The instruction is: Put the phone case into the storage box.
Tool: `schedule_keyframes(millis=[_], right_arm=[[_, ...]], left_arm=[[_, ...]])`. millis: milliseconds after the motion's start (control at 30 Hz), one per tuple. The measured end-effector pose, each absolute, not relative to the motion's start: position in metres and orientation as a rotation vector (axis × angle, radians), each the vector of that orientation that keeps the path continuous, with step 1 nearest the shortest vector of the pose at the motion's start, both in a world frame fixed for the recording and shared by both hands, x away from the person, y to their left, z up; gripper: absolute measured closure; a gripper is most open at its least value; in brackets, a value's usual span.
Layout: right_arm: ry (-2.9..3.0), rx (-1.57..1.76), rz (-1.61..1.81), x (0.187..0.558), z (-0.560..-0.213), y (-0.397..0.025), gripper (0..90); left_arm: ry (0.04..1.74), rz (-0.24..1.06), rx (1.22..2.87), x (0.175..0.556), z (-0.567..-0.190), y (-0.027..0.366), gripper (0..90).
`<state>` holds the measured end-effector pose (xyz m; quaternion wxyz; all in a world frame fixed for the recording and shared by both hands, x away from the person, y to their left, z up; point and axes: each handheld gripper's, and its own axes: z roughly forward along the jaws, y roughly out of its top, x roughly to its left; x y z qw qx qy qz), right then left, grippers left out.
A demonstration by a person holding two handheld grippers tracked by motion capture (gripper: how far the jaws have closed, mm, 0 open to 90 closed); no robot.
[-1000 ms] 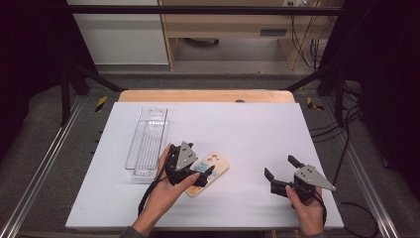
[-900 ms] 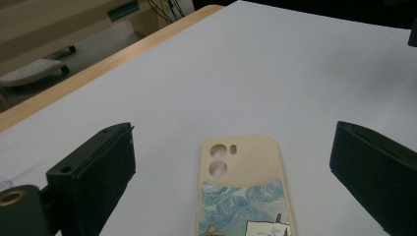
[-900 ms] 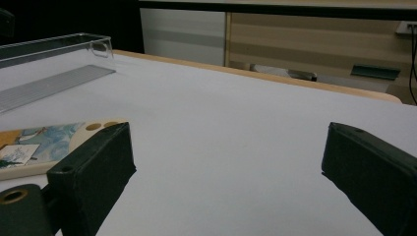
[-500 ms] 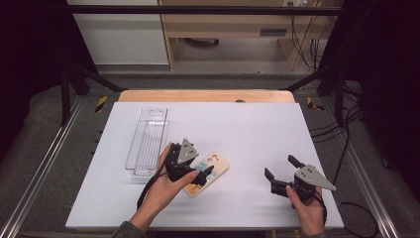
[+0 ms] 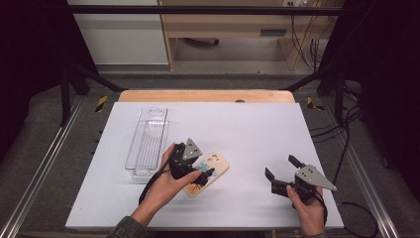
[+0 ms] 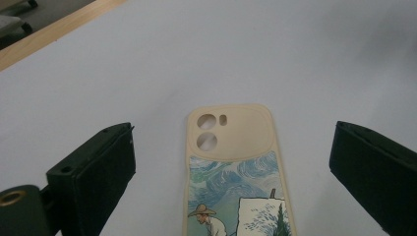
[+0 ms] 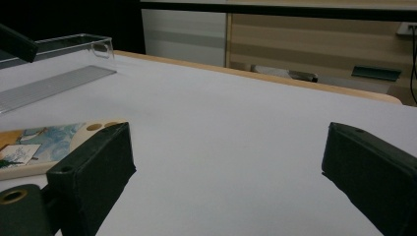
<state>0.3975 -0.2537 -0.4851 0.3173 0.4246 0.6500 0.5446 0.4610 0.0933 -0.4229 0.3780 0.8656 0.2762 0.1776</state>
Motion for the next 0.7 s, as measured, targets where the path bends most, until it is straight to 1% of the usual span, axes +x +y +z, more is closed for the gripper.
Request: schedule_keyframes(millis=[400, 700], right_arm=[[1.717, 1.114, 1.432, 0.398, -0.485, -0.253, 5.1], [1.718, 1.114, 1.433, 0.398, -0.485, -0.253, 4.9]], left_arm=[[0.742, 0.423, 2.277, 0.471, -0.428, 0.097, 3.8], [0.739, 0.403, 2.316, 0.475, -0.434, 0.097, 3.8]])
